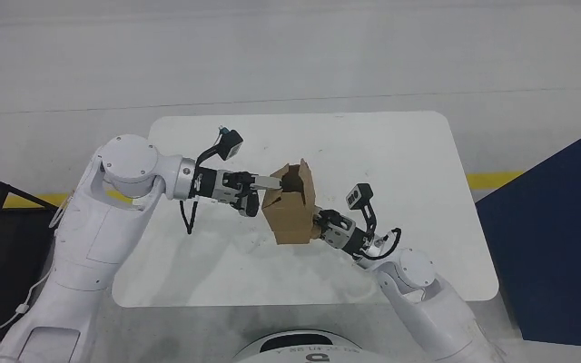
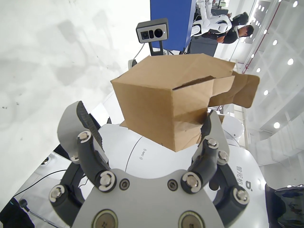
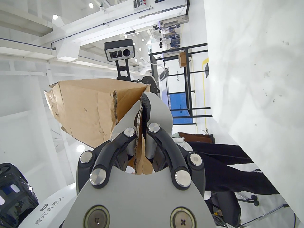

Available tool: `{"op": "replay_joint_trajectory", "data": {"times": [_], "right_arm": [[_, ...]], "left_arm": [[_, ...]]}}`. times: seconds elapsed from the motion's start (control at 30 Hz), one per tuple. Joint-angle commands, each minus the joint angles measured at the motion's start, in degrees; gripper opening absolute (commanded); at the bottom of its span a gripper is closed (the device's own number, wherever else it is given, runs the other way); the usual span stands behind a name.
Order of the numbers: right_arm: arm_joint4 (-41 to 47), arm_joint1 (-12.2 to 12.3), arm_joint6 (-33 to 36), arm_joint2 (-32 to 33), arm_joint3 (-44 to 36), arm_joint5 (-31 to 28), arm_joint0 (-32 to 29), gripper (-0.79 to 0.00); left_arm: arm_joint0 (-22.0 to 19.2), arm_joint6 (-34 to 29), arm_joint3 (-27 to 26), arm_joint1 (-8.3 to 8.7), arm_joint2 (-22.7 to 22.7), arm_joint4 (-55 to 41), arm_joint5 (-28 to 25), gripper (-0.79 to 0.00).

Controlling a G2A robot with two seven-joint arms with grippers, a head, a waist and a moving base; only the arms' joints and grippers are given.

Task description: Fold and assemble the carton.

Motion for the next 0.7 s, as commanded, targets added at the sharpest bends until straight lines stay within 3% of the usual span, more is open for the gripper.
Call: {"op": "replay_joint_trajectory", "data": {"times": [0.0, 0.67], "right_arm": [[-0.08, 0.00, 0.00, -0.01, -0.16, -0.26, -0.18, -0.785], [-2.25, -0.15, -1.37, -1.16, -1.69, 0.80, 0.09, -0.785]], "left_arm": [[-0.30, -0.13, 0.04, 0.15, 0.17, 0.41, 0.07, 0.000], [-2.45, -2.90, -0.07, 1.60, 2.36, 4.50, -0.69, 0.000]]}}
